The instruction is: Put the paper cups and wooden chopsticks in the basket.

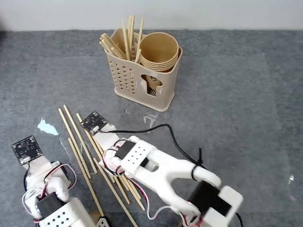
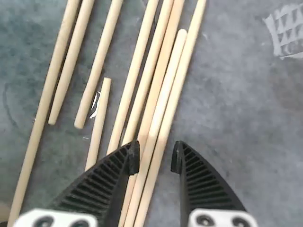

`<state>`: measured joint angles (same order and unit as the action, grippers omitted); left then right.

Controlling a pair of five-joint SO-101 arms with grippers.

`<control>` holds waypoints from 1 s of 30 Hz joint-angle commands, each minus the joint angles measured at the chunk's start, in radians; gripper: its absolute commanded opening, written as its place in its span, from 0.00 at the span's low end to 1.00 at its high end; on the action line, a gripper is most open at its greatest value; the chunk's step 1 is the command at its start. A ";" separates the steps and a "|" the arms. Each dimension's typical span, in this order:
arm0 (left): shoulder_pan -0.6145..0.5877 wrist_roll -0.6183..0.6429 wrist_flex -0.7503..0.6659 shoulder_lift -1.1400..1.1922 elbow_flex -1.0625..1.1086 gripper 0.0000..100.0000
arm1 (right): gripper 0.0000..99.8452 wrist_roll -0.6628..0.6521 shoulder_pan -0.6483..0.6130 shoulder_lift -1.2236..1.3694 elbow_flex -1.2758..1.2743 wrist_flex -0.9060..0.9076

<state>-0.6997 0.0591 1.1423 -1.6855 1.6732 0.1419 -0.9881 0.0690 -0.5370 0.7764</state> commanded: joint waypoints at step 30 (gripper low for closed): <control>-0.005 -0.005 -0.028 -0.003 -0.005 0.08 | 0.01 -0.035 0.094 0.199 0.169 0.124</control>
<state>-0.6997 0.0591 1.1362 -1.6855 1.6732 0.1220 -0.9083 0.2654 -0.3636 0.8730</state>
